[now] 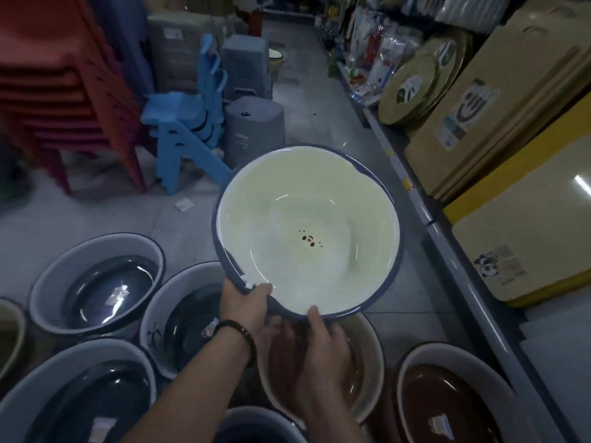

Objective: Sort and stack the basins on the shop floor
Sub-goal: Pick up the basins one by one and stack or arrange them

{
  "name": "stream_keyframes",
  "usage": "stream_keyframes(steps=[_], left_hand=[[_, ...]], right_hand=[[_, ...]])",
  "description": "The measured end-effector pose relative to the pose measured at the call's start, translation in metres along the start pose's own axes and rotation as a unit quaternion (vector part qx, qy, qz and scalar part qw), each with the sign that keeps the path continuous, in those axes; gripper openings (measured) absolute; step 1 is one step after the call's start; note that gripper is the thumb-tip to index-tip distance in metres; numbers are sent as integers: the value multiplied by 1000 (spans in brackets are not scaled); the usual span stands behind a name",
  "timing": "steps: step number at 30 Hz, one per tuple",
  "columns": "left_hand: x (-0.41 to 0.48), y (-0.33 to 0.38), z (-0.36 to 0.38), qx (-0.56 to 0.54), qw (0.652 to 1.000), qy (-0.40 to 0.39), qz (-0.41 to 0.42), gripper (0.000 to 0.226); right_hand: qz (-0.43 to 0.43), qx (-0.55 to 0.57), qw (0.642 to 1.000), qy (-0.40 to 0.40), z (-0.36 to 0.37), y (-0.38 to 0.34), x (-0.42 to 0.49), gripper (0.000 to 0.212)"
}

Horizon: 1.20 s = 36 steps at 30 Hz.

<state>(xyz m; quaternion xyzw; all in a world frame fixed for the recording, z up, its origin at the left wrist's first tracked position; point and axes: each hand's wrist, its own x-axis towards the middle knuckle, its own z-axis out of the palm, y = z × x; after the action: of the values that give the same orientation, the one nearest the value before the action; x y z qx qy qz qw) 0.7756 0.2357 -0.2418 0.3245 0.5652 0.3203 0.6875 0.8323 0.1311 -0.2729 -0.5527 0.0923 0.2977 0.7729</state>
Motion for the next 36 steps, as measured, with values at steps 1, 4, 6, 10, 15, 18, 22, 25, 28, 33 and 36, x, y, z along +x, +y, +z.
stream_keyframes(steps=[1,4,6,10,15,18,22,25,28,33,36], left_hand=[[5,10,-9,-2,1000,15,12,32],[21,38,-34,32,998,34,39,30],[27,51,-44,79,994,28,63,30],[35,71,-37,184,968,62,160,43],[38,68,-37,161,972,-75,153,67],[44,49,-48,384,897,-113,188,49],[61,58,-62,431,868,-44,242,21],[75,59,-74,438,871,-29,221,8],[87,47,-86,418,885,-40,200,10],[103,35,-101,439,878,-42,183,16],[110,33,-104,434,884,-39,169,16]], right_hand=[[5,-8,1000,-7,-1,-5,2,22],[24,-3,999,-25,-10,-21,21,33],[19,-48,998,-42,-12,-29,36,29],[83,-22,994,-72,0,-28,59,32],[107,48,992,-50,44,-19,89,39],[79,68,993,-51,78,-19,115,41],[80,52,995,-7,106,3,144,52],[89,21,994,51,117,30,155,56],[105,-11,989,101,125,57,158,58],[104,-92,977,160,132,88,162,55],[102,-130,974,155,131,96,170,53]])
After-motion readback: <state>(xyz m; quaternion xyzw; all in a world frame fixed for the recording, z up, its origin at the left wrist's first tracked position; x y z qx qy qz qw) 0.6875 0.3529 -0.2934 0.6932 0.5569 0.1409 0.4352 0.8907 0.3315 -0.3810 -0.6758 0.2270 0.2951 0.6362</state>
